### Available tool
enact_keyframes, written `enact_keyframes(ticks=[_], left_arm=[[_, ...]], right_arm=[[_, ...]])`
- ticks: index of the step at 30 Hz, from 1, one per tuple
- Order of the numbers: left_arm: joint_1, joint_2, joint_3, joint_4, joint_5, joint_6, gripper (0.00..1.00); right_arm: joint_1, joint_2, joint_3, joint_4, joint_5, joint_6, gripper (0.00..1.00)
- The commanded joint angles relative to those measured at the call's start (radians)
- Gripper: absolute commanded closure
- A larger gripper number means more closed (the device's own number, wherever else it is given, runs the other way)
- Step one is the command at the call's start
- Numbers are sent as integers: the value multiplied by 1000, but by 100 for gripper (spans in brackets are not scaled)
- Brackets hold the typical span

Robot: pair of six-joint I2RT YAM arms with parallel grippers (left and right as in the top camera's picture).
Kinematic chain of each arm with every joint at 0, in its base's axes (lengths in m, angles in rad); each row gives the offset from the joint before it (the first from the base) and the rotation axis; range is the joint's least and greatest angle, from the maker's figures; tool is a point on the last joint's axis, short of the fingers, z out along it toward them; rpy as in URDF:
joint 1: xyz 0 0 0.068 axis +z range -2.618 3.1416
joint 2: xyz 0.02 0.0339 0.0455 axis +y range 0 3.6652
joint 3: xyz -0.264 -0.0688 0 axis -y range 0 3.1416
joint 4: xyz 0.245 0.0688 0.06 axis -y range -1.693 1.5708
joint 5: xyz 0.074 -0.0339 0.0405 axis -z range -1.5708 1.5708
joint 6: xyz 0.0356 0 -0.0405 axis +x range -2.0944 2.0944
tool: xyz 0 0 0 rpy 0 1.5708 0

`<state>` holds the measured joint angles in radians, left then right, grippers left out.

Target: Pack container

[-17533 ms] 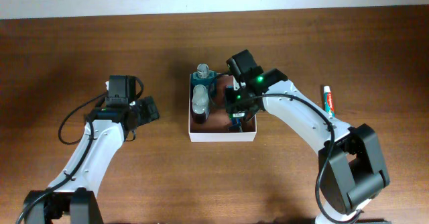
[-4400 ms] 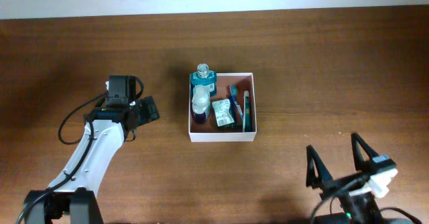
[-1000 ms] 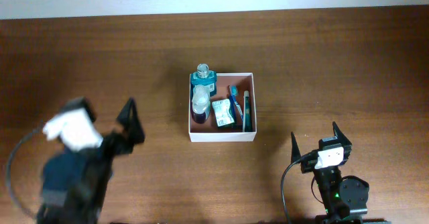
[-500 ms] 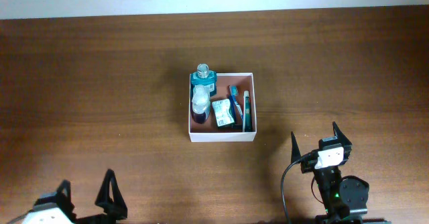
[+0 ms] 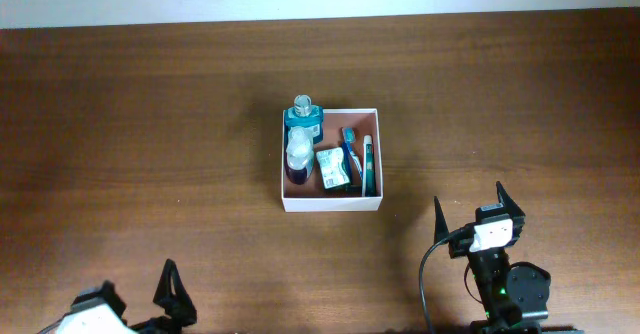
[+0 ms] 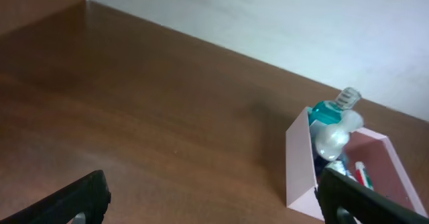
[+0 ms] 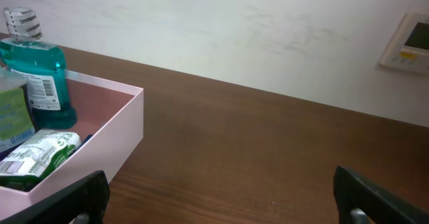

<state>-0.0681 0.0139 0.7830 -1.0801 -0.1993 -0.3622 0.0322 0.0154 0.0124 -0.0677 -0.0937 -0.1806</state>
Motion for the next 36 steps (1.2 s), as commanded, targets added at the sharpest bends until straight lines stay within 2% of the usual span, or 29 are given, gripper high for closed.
enact_keyframes(ticks=[1, 12, 18, 24, 31, 36], left_arm=[[6, -8, -66, 79, -8, 9, 1], [6, -8, -443, 768, 1, 32, 1], [6, -8, -624, 1041, 114, 206, 1], [6, -8, -715, 1125, 144, 313, 1], [6, -8, -769, 1125, 144, 383, 1], [17, -8, -775, 1077, 132, 386, 1]], right_arm=[[-8, -11, -7, -3, 12, 1, 2], [-8, -11, -7, -3, 12, 1, 2], [-8, -11, -7, -3, 12, 1, 2], [-8, -11, -7, -3, 12, 1, 2], [-8, -11, -7, -3, 12, 1, 2], [-8, -11, -7, -3, 12, 2, 2]])
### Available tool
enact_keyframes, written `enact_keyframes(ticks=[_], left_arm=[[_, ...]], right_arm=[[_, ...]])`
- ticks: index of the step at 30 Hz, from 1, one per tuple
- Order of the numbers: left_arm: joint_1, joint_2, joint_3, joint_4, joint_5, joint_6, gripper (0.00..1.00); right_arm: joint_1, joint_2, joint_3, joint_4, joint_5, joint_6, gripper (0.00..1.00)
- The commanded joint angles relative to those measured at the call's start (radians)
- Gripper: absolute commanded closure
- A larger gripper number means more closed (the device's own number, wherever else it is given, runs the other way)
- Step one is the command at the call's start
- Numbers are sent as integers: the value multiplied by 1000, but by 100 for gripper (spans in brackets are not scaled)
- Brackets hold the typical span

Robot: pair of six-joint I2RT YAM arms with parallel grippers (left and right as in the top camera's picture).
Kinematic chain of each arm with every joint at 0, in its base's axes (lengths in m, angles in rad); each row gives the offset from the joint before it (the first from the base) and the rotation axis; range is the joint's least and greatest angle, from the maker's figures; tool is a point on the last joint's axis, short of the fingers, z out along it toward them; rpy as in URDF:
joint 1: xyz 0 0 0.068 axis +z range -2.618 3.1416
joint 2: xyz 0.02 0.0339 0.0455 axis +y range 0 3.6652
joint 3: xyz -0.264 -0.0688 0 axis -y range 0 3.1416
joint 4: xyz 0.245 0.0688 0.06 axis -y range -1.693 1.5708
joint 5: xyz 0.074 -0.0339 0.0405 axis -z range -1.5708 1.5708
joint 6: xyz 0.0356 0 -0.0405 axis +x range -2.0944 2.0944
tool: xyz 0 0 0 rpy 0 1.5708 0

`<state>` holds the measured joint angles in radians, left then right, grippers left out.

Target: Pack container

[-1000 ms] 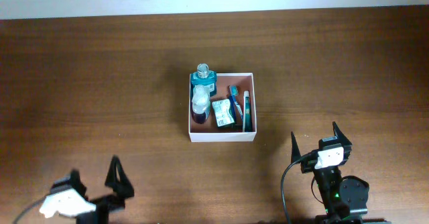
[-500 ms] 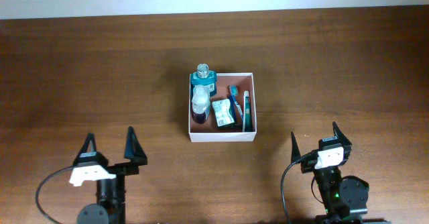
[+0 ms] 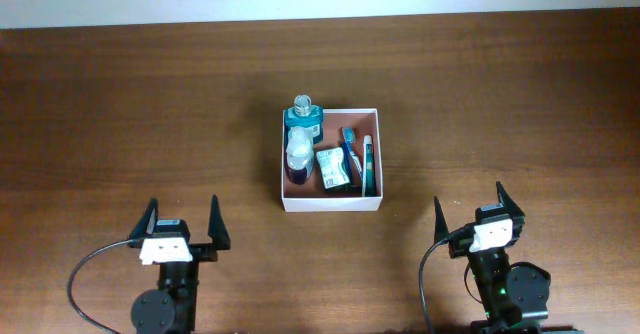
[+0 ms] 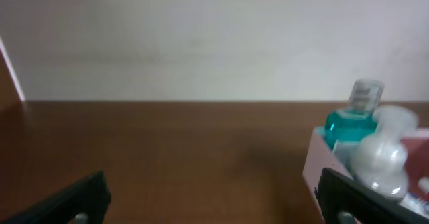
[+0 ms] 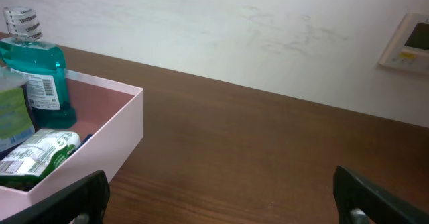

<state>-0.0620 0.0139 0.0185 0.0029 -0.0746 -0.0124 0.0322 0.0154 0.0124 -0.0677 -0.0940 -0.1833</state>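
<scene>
A pink open box (image 3: pixel 331 204) stands at the table's middle. Inside it are a teal mouthwash bottle (image 3: pixel 302 116), a white bottle (image 3: pixel 299 154), a green packet (image 3: pixel 332 167) and a toothbrush and tube (image 3: pixel 366 164) on the right side. My left gripper (image 3: pixel 180 224) is open near the front edge, left of the box, with nothing between its fingers. My right gripper (image 3: pixel 470 209) is open near the front edge, right of the box, also holding nothing. The left wrist view shows the mouthwash bottle (image 4: pixel 352 120) and the white bottle (image 4: pixel 381 157) at its right.
The brown wooden table (image 3: pixel 120 124) runs to a white wall (image 5: pixel 234 29) at the back. A wall thermostat (image 5: pixel 409 43) shows in the right wrist view.
My left arm has moved from the bottom left corner of the table to a spot near the front edge, pointing straight ahead. The right arm has not moved. The box contents are unchanged.
</scene>
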Motion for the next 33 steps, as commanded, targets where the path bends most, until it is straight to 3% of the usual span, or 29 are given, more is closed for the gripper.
enact_keyframes(ticks=[1, 9, 33], left_arm=[[13, -8, -10, -13, 8, 36, 1], [13, -8, -10, -80, 8, 36, 0], [13, -8, -10, -79, 8, 36, 0]], right_arm=[[-8, -11, -7, -3, 13, 4, 2], [-8, -11, -7, -3, 13, 4, 2], [-8, -11, -7, -3, 13, 4, 2]])
